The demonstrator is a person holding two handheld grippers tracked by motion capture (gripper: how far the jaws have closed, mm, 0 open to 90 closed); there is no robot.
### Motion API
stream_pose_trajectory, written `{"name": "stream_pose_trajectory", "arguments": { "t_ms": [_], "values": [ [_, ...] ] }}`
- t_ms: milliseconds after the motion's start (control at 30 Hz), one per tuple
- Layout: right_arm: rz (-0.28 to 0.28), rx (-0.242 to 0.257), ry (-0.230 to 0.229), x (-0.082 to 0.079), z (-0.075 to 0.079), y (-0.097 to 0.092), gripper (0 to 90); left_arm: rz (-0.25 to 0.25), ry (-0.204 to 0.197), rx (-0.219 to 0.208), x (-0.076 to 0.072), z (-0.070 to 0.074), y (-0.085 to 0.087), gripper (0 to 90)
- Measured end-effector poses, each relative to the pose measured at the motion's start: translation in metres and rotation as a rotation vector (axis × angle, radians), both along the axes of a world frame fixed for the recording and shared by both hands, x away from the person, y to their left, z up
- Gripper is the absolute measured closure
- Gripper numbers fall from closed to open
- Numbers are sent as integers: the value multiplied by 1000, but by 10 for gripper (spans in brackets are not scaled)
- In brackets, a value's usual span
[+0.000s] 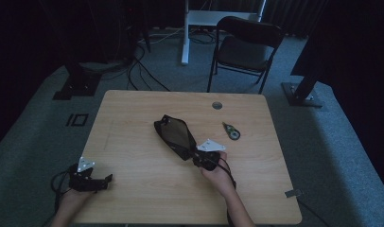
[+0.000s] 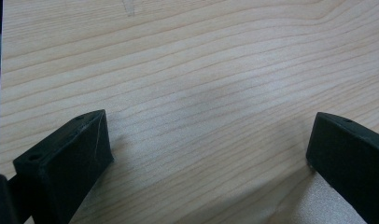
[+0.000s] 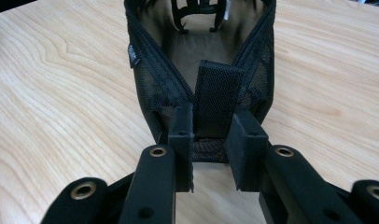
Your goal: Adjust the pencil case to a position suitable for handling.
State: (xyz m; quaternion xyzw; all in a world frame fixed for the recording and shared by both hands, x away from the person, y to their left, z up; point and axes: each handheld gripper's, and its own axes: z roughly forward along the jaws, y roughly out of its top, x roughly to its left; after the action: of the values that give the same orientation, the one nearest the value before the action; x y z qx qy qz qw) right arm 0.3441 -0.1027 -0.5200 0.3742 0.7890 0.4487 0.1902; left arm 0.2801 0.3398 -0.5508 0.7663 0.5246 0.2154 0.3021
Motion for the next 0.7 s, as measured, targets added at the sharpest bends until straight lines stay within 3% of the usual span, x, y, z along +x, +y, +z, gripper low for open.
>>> {"name": "stream_pose_trajectory", "arguments": {
  "t_ms": [300,700],
  "values": [
    [-44,-19,6,-14,-2,-34,727,0,0,0,0,0,0,0],
    [-78,-37,-8,-33,-3,-59,728,0,0,0,0,0,0,0]
  ]
}}
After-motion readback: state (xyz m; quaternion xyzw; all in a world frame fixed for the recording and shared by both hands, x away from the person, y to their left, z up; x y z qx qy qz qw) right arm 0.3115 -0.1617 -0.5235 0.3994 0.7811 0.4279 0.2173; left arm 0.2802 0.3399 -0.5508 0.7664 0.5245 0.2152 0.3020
